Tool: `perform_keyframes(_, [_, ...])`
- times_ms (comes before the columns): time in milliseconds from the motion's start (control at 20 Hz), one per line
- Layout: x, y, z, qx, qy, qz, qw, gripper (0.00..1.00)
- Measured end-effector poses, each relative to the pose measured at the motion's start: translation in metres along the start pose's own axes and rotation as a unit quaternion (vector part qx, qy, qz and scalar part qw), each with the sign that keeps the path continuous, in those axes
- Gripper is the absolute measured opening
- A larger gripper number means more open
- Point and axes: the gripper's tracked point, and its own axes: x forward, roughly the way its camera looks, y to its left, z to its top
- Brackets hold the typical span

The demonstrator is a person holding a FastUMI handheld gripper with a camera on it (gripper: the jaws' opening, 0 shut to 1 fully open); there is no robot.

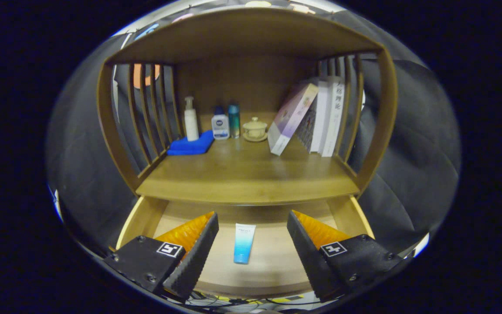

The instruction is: Pull open the drawer, take out the items inside it, and place them on the countertop above the cabinet.

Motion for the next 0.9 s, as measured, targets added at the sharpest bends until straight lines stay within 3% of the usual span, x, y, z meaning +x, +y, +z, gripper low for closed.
perform_keyframes(350, [0.063,0.003,-0.046,-0.001,0.141,-0.017,0.990,0.99])
perform_keyframes(650, [0.084,0.019,-0.097,-0.003,0.251,-0.002,0.968,0.96])
perform_keyframes(900, [0.097,0.012,-0.112,0.012,0.304,-0.026,0.952,0.85])
